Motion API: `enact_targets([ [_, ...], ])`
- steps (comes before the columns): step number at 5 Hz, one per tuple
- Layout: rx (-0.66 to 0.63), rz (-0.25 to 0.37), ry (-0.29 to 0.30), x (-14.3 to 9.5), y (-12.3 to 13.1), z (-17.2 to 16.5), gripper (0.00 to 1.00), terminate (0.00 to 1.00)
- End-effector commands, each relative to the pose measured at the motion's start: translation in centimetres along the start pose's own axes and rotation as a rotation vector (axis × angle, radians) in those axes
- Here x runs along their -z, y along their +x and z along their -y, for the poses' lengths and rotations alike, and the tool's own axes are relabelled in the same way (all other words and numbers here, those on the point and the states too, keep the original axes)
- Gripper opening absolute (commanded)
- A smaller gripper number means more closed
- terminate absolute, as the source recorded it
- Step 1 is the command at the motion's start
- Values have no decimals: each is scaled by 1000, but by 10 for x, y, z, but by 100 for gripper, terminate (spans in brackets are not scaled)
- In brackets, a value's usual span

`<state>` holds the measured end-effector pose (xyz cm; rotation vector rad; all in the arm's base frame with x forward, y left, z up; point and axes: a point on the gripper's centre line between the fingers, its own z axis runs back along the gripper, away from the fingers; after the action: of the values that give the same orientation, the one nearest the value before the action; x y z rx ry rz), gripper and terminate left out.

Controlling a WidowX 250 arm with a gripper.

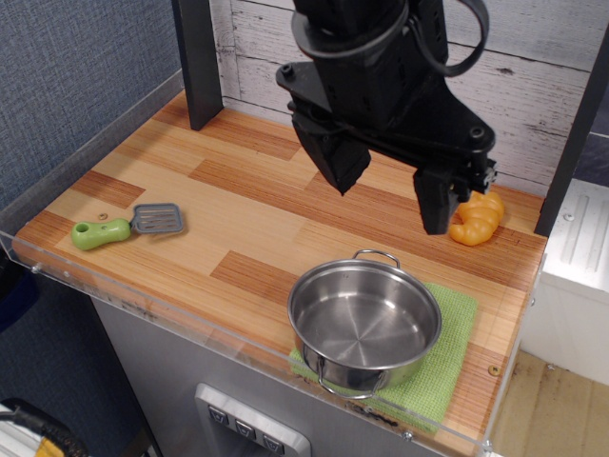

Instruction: Move metal bowl to left of green towel

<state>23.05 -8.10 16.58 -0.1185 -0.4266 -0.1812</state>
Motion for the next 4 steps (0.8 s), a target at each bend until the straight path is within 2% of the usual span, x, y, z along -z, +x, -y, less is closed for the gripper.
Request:
enact_targets([
  [1,0,0,0,0,0,0,100,0],
  [3,-37,-26,52,6,-19,-24,100,0],
  [4,-64,-25,45,10,-31,-34,100,0],
])
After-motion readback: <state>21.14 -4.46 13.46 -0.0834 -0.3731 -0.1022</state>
